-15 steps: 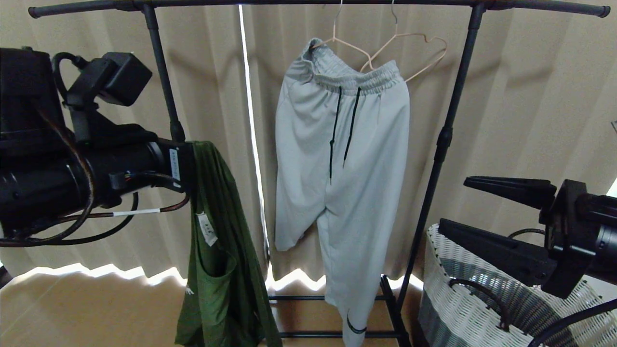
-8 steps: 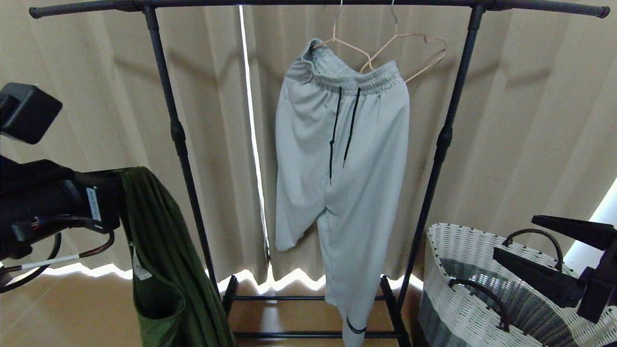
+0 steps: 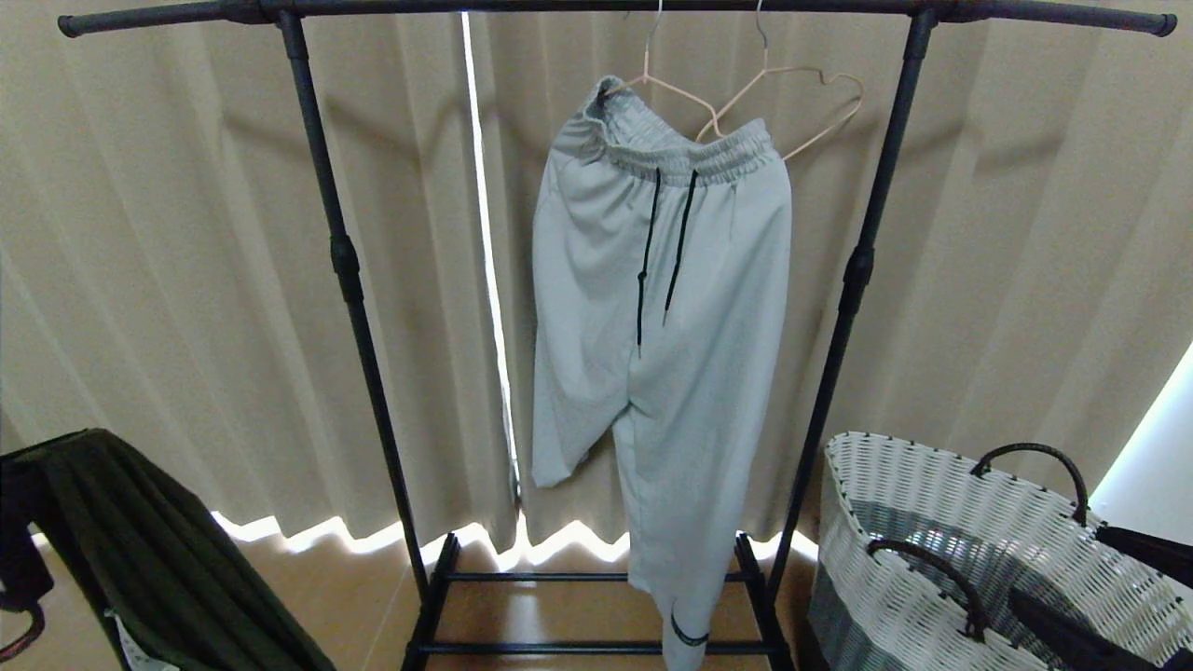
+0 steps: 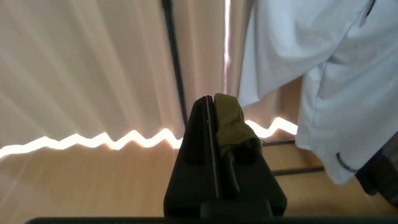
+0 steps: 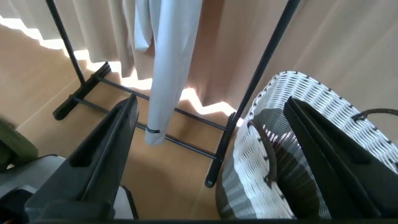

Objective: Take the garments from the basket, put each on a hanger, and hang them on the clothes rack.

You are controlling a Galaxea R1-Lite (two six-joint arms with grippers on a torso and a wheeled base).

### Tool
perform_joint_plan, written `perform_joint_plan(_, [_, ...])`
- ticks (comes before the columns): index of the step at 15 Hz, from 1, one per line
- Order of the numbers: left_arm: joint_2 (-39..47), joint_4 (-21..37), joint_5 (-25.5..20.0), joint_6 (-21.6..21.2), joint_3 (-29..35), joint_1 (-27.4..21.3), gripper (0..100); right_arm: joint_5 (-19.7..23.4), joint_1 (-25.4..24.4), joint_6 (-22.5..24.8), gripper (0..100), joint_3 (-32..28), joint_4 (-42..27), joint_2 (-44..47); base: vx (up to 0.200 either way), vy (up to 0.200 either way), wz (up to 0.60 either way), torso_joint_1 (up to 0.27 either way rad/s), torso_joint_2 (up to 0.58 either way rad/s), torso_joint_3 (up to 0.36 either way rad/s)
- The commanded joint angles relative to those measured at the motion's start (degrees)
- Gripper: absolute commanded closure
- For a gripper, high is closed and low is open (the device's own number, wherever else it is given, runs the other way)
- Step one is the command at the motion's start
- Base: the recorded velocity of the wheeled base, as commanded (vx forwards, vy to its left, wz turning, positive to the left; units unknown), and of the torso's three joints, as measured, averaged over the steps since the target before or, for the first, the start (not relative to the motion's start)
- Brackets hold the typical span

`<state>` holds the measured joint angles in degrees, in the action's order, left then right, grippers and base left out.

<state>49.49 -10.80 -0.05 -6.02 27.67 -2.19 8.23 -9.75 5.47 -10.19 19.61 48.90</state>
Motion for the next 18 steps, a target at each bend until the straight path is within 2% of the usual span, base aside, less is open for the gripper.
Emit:
perform_joint_plan(1, [-4.1, -0.1, 0.0, 0.0, -2.1, 0.7, 100, 0.0, 0.0, 0.1, 0, 1.1, 0.0, -2.3, 0.0, 0.0, 0.0, 0.0, 0.0, 0.0])
perform_joint_plan(2, [-8.4, -0.1, 0.0, -0.2, -6.0, 0.9, 100, -2.2, 0.3, 0.9, 0, 2.9, -0.3, -2.7, 0.0, 0.0, 0.0, 0.0, 0.0, 0.0])
perform_joint_plan(4, [-11.2, -0.1, 0.0, -0.3, -8.7, 1.0, 100, -3.0, 1.0, 1.0, 0, 2.9, -0.3, -2.6, 0.0, 0.0, 0.0, 0.0, 0.0, 0.0])
perform_joint_plan(7, [-11.8, -0.1, -0.1, -1.9, -10.1, 0.9, 100, -3.0, 1.3, 1.8, 0, 3.3, -0.3, -3.1, 0.0, 0.0, 0.0, 0.0, 0.0, 0.0])
perform_joint_plan(13, [-12.1, -0.3, 0.0, -1.6, -11.1, 3.2, 100, -3.1, 2.9, 1.9, 0, 6.9, -0.5, -11.6, 0.0, 0.0, 0.0, 0.0, 0.0, 0.0])
perform_joint_plan(18, [-12.0, -0.4, 0.0, -1.7, -11.7, 4.3, 100, -3.0, 2.7, 2.0, 0, 8.4, -5.8, -17.9, 0.0, 0.0, 0.0, 0.0, 0.0, 0.0])
